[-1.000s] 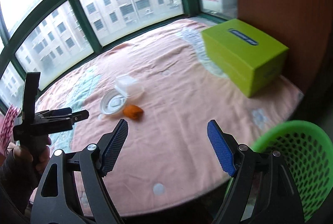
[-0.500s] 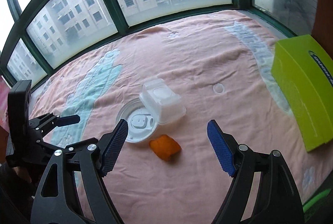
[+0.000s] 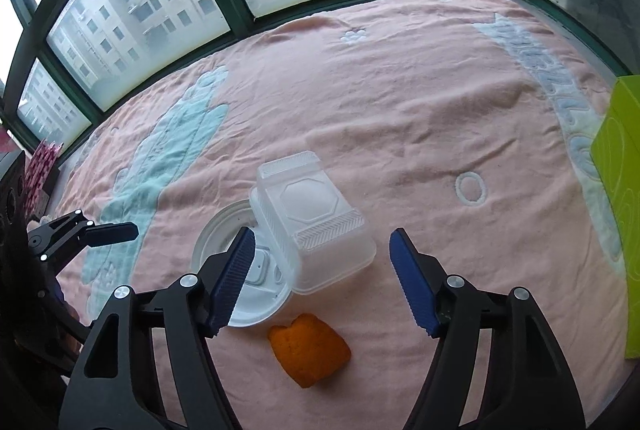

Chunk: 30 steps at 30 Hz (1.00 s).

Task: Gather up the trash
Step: 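Grasp the clear plastic box with the right gripper while the left approaches the white lid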

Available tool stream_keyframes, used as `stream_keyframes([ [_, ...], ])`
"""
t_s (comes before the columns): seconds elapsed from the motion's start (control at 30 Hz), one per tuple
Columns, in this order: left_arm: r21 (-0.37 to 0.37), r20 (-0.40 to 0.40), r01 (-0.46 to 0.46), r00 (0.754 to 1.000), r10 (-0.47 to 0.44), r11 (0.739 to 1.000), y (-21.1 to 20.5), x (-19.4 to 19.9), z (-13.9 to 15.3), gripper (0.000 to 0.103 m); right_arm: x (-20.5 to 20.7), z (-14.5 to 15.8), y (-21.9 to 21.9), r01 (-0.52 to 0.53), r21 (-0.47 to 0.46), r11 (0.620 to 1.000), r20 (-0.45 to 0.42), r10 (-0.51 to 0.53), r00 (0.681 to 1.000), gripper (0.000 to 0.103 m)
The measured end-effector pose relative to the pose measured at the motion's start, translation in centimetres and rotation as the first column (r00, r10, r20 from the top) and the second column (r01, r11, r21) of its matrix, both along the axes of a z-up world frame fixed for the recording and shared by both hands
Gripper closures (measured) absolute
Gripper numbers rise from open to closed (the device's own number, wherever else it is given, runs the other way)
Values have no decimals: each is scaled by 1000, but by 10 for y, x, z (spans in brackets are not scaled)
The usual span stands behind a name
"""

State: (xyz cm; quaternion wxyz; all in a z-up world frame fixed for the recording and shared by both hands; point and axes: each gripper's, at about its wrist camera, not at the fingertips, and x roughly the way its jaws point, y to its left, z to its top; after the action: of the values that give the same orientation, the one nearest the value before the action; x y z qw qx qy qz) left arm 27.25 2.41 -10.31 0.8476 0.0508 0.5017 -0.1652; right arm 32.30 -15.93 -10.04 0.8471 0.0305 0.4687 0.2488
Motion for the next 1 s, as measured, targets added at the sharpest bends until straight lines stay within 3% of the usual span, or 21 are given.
stream_keyframes([
  [0.3, 8, -3, 41, 999, -41, 999, -8, 8, -7, 13, 5, -6, 6, -34, -13, 999, 8, 34, 999, 53],
  [1.0, 23, -4, 121, 993, -121, 992, -35, 24, -26, 9, 0, 7, -18, 49, 54, 997, 3, -49, 999, 53],
])
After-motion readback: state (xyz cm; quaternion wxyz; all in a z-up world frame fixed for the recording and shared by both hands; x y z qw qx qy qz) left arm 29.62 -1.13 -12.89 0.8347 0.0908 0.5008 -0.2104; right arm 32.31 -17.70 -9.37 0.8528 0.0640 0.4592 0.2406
